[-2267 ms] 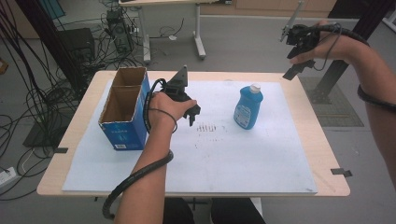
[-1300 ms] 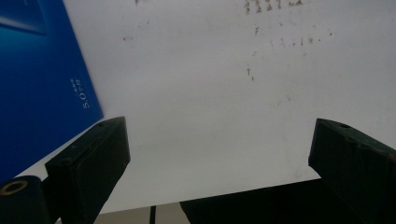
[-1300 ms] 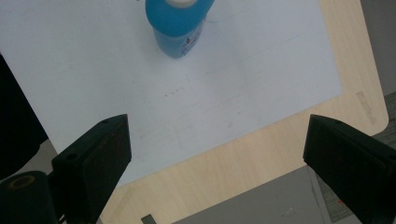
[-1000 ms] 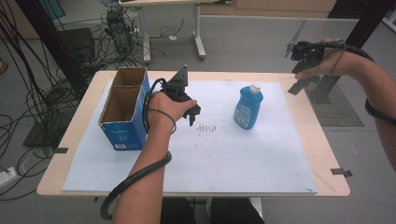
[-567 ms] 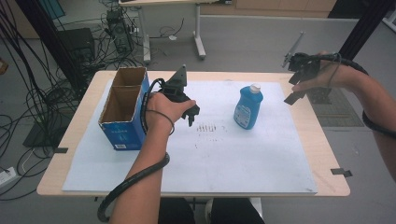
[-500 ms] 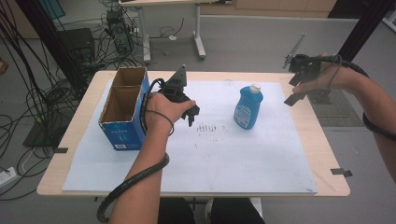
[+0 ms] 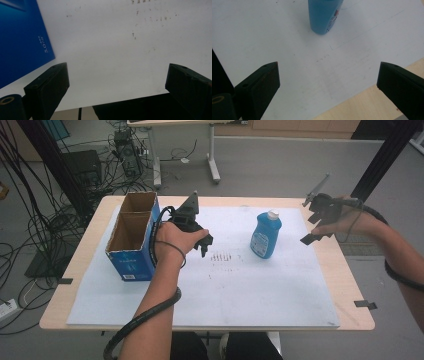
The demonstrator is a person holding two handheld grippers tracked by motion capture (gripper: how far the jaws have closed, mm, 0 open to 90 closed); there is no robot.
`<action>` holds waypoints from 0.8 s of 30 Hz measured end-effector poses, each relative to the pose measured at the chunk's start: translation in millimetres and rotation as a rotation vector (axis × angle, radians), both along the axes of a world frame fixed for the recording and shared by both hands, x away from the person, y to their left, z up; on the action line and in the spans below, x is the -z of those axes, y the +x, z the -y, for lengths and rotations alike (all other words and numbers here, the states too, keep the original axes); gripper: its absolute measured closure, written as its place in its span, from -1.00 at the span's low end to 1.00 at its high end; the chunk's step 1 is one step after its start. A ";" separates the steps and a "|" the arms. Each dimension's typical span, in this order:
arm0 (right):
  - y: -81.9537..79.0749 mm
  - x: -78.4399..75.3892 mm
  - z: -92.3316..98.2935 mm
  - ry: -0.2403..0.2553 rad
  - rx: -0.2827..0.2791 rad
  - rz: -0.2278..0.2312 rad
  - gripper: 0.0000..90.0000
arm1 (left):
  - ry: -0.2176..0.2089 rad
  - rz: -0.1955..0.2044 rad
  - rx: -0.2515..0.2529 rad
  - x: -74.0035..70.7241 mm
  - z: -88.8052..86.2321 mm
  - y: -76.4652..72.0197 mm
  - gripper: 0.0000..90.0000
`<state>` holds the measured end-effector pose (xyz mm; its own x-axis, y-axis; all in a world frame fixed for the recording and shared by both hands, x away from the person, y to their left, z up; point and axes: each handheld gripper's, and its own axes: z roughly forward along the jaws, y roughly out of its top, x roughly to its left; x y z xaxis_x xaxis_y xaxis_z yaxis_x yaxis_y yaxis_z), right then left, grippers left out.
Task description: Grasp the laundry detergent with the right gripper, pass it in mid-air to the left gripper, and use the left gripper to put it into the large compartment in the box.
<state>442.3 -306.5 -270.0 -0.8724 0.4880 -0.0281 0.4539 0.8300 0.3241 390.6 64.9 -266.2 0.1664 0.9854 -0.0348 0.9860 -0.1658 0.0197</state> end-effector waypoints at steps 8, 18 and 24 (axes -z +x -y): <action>-6.3 26.5 -3.6 0.049 0.075 0.041 -0.90 | 0.002 -0.001 0.007 1.9 5.4 -1.2 -0.87; -13.8 43.8 -7.0 0.148 0.122 0.084 -0.91 | 0.007 -0.001 0.010 3.2 6.1 -1.5 -0.87; -17.5 59.5 -11.5 0.181 0.148 0.104 -0.91 | 0.007 0.002 0.007 2.7 5.8 -2.8 -0.87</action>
<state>424.8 -295.1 -329.4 -0.7882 0.6152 -0.0145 0.5224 0.6814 0.5126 387.9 59.1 -268.9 0.1735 0.9844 -0.0275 0.9847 -0.1730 0.0202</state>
